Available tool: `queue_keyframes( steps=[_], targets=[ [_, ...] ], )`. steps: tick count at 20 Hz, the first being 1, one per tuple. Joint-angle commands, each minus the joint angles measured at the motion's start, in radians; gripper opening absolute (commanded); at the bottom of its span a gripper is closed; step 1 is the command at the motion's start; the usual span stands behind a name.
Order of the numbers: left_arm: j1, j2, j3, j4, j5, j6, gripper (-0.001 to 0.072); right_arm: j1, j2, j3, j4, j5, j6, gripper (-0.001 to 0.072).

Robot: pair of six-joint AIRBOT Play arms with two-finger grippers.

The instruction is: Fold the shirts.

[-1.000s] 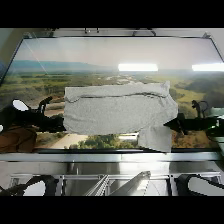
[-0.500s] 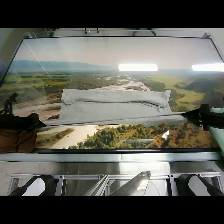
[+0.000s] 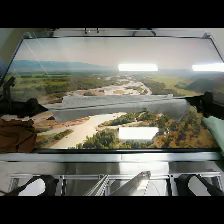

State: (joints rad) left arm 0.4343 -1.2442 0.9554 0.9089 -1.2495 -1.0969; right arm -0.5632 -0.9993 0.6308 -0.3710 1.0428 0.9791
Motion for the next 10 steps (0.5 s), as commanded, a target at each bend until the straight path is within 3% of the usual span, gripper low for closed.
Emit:
queue_keyframes(
  steps=[1,4,7,10],
  targets=[
    [-0.114,-0.204,0.209,-0.010,-0.009,0.008,0.0020,0.109,-0.165,0.002,0.142,-0.177,-0.162,0.0020],
    [-0.192,-0.406,0.432,-0.002,-0.051,-0.006,0.0015,0.178,-0.307,0.025,0.200,-0.268,-0.291,0.0020],
    [-0.248,-0.564,0.631,0.140,-0.090,-0.095,0.0015,0.214,-0.401,0.085,0.200,-0.288,-0.377,0.0020],
    [-0.285,-0.668,0.756,0.186,-0.167,-0.100,0.0016,0.227,-0.446,0.135,0.199,-0.287,-0.430,0.0021]
  ],
)
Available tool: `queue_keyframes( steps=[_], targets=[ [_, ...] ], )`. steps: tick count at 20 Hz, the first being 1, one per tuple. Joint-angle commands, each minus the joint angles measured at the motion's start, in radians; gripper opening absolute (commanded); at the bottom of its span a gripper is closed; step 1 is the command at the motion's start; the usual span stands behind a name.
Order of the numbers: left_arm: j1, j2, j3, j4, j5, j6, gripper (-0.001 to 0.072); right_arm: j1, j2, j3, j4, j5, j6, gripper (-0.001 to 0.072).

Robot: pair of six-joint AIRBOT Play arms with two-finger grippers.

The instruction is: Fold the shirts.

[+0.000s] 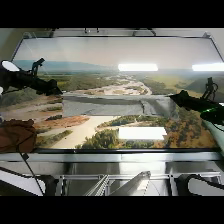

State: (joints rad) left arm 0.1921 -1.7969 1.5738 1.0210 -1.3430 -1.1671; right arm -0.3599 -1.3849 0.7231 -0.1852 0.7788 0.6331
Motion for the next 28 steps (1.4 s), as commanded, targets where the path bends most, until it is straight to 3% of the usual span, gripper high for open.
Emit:
queue_keyframes(
  steps=[1,2,3,4,5,6,7,8,10,12,13,14,15,17,18,22,23,24,25,28],
  targets=[
    [-0.051,-0.147,0.177,0.092,-0.109,-0.043,0.0018,0.023,-0.064,0.047,0.012,-0.023,-0.085,0.0023],
    [-0.052,-0.173,0.213,0.103,-0.149,-0.059,0.0062,0.023,-0.063,0.048,0.005,-0.023,-0.085,0.0039],
    [-0.052,-0.198,0.254,0.116,-0.195,-0.081,0.0272,0.020,-0.063,0.048,-0.006,-0.018,-0.085,0.0229],
    [-0.051,-0.218,0.293,0.117,-0.238,-0.097,0.0391,0.011,-0.059,0.049,-0.031,-0.003,-0.085,0.0419],
    [-0.040,-0.230,0.331,0.124,-0.279,-0.115,0.0479,-0.006,-0.054,0.055,-0.069,0.029,-0.084,0.0448],
    [-0.028,-0.232,0.360,0.137,-0.301,-0.133,0.0505,-0.033,-0.051,0.072,-0.116,0.068,-0.078,0.0460],
    [-0.013,-0.230,0.401,0.137,-0.325,-0.144,0.0503,-0.064,-0.050,0.090,-0.170,0.086,-0.032,0.0591],
    [0.003,-0.225,0.436,0.130,-0.337,-0.166,0.0504,-0.097,-0.050,0.108,-0.240,0.086,0.047,0.0654],
    [0.028,-0.189,0.456,0.058,-0.327,-0.188,0.0503,-0.147,-0.060,0.132,-0.332,0.087,0.168,0.0654],
    [0.032,-0.164,0.455,-0.050,-0.325,-0.187,0.0501,-0.163,-0.089,0.134,-0.338,0.116,0.184,0.0654],
    [0.025,-0.158,0.455,-0.080,-0.326,-0.187,0.0499,-0.159,-0.112,0.134,-0.338,0.141,0.184,0.0654],
    [0.013,-0.158,0.455,-0.083,-0.327,-0.188,0.0424,-0.153,-0.135,0.134,-0.338,0.166,0.184,0.0651],
    [-0.006,-0.159,0.454,-0.077,-0.333,-0.187,0.0265,-0.140,-0.161,0.134,-0.336,0.183,0.187,0.0649],
    [-0.051,-0.159,0.422,-0.079,-0.323,-0.185,0.0034,-0.109,-0.200,0.135,-0.321,0.210,0.192,0.0643],
    [-0.078,-0.159,0.402,-0.079,-0.314,-0.183,-0.0003,-0.085,-0.217,0.135,-0.299,0.225,0.191,0.0643],
    [-0.234,-0.159,0.296,-0.079,-0.200,-0.180,-0.0003,0.023,-0.239,0.135,-0.196,0.232,0.151,0.0638],
    [-0.284,-0.159,0.269,-0.079,-0.157,-0.180,-0.0003,0.042,-0.239,0.135,-0.164,0.231,0.139,0.0531],
    [-0.332,-0.159,0.241,-0.076,-0.104,-0.179,-0.0003,0.057,-0.239,0.135,-0.128,0.227,0.136,0.0224],
    [-0.386,-0.159,0.210,-0.070,-0.023,-0.180,-0.0002,0.065,-0.239,0.135,-0.102,0.216,0.125,0.0021],
    [-0.550,-0.159,0.109,-0.069,0.243,-0.189,-0.0002,0.048,-0.235,0.135,-0.087,0.247,0.108,0.0019]
  ],
)
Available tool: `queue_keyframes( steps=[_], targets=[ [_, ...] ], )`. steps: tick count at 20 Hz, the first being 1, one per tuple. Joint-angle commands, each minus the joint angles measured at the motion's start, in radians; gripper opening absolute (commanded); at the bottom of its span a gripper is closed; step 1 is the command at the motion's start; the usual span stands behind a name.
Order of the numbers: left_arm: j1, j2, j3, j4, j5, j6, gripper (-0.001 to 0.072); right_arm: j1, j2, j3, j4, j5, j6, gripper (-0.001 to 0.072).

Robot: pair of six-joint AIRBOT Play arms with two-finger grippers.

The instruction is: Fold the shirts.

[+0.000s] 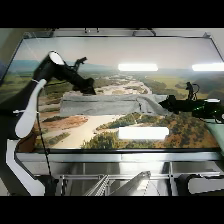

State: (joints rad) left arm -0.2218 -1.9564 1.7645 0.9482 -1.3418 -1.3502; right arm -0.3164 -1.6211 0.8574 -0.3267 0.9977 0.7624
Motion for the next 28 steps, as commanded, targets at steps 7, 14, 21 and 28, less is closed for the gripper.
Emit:
queue_keyframes(
  steps=[7,14,21,28],
  targets=[
    [-0.321,-0.134,0.020,0.003,0.354,-0.065,-0.0002,-0.129,0.015,0.002,0.055,0.274,-0.022,0.0019],
    [-0.294,-0.129,0.291,-0.137,0.066,0.018,-0.0002,-0.300,0.116,0.114,-0.059,0.420,0.080,0.0017],
    [-0.014,0.230,-0.078,-0.107,-0.052,0.058,0.0017,-0.505,0.223,0.576,-0.354,0.536,0.403,0.0017],
    [0.164,0.525,-0.531,-0.114,0.048,0.192,0.0017,-0.043,0.221,0.584,-0.359,0.467,0.530,0.0017]
  ],
)
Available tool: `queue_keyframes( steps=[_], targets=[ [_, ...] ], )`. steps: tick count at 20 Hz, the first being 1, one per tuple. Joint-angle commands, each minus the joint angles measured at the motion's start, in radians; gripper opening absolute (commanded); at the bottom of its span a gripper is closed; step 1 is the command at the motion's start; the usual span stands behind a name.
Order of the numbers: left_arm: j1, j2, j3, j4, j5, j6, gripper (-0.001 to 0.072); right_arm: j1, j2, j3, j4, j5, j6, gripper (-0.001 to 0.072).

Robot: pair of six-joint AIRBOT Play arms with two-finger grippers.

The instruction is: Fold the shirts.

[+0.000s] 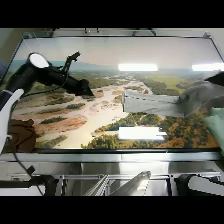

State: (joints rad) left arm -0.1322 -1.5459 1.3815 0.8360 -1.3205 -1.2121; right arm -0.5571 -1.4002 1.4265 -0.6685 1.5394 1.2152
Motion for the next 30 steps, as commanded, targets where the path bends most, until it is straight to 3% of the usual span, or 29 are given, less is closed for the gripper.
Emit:
queue_keyframes(
  steps=[1,5,7,8,9,11,17,20,22,24,30],
  targets=[
    [0.101,0.155,-0.186,-0.002,0.029,0.061,0.0017,0.312,-0.008,0.014,-0.039,-0.149,0.107,0.0018],
    [0.204,0.309,-0.341,-0.001,0.046,0.091,0.0017,0.713,-0.122,0.015,-0.216,-0.424,0.281,0.0019],
    [0.252,0.369,-0.413,-0.001,0.056,0.098,0.0017,0.823,-0.186,0.018,-0.192,-0.578,0.304,0.0041],
    [0.275,0.397,-0.446,-0.001,0.065,0.098,0.0018,0.853,-0.208,0.018,-0.155,-0.629,0.303,0.0278],
    [0.294,0.421,-0.470,-0.002,0.075,0.098,0.0017,0.865,-0.218,0.018,-0.146,-0.644,0.303,0.0405],
    [0.327,0.460,-0.509,-0.002,0.090,0.098,0.0018,0.842,-0.211,0.018,-0.193,-0.593,0.300,0.0376],
    [0.355,0.526,-0.524,-0.002,0.112,0.098,0.0018,0.531,-0.079,-0.010,-0.528,-0.232,0.303,0.0366],
    [0.355,0.526,-0.524,-0.003,0.109,0.096,0.0018,0.313,-0.011,-0.157,-0.512,-0.286,0.261,0.0379],
    [0.355,0.526,-0.524,-0.037,0.108,0.097,0.0017,0.196,-0.015,-0.273,-0.396,-0.344,0.179,0.0678],
    [0.355,0.526,-0.524,-0.054,0.111,0.097,0.0017,0.142,-0.049,-0.346,-0.244,-0.401,0.063,0.0674],
    [0.355,0.526,-0.524,-0.052,0.105,0.085,0.0016,0.223,-0.240,-0.355,-0.072,-0.441,-0.050,0.0669]
  ],
)
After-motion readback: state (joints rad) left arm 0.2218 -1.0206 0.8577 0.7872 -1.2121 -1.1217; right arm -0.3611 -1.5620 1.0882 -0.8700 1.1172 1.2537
